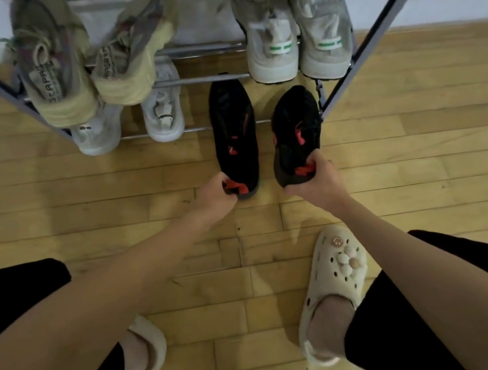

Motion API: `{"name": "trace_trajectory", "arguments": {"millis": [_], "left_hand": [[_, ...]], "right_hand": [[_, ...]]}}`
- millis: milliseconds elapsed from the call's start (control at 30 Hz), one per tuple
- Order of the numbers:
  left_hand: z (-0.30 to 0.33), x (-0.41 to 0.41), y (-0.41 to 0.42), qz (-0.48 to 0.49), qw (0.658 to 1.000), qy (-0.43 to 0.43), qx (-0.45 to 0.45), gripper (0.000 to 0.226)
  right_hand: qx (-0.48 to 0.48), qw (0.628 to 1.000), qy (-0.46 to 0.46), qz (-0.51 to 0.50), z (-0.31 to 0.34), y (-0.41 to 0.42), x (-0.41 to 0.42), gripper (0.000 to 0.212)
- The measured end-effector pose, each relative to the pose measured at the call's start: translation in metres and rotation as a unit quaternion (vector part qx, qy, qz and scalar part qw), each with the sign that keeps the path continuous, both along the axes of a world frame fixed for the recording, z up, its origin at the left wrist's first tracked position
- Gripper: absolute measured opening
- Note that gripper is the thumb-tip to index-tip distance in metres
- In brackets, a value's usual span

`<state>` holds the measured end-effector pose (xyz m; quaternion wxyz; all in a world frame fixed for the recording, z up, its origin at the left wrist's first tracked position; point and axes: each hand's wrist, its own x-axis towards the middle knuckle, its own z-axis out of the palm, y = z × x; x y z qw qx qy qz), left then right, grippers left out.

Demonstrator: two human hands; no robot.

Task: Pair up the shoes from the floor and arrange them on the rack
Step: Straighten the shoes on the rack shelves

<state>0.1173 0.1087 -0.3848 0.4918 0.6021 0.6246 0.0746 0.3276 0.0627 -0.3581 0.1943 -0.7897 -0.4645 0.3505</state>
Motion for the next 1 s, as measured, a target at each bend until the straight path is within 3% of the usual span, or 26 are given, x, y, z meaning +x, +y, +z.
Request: {"name": "trace_trajectory", "arguments": {"millis": [133, 233, 400, 500, 600, 700, 867, 1000], "left_hand": [[0.019, 0.009, -0.008, 0.081, 0.997, -0.014, 0.003, 0.031], [0.035, 0.015, -0.003, 0.138, 0.980, -0.110, -0.094, 0.044], [0.048, 0.010, -0.008, 0.082, 0.961, -0.192, -0.180, 0.057], [0.047, 0.003, -0.012, 0.082, 0.957, -0.236, -0.150, 0.034], [0.046, -0.008, -0.006, 0.146, 0.961, -0.215, -0.096, 0.007], [0.040, -0.027, 0.014, 0.177, 0.970, -0.155, -0.060, 0.010], [0.028, -0.066, 0.033, 0.163, 0.982, -0.087, -0.047, 0.023], [0.024, -0.081, 0.035, 0.137, 0.986, -0.084, -0.044, 0.016]], "right_hand": [[0.062, 0.998, 0.024, -0.008, 0.008, -0.021, -0.008, 0.052], [0.098, 0.995, 0.022, 0.026, 0.012, -0.038, -0.015, 0.051], [0.136, 0.984, 0.020, 0.113, 0.021, -0.052, -0.035, 0.050], [0.156, 0.976, 0.034, 0.149, 0.020, -0.051, -0.050, 0.050], [0.181, 0.962, 0.008, 0.203, 0.011, -0.048, -0.060, 0.064], [0.134, 0.964, -0.050, 0.225, -0.001, -0.041, -0.065, 0.094], [0.005, 0.989, -0.049, 0.136, -0.025, -0.002, -0.072, 0.117], [-0.030, 0.991, -0.062, 0.114, -0.042, 0.032, -0.098, 0.134]]}}
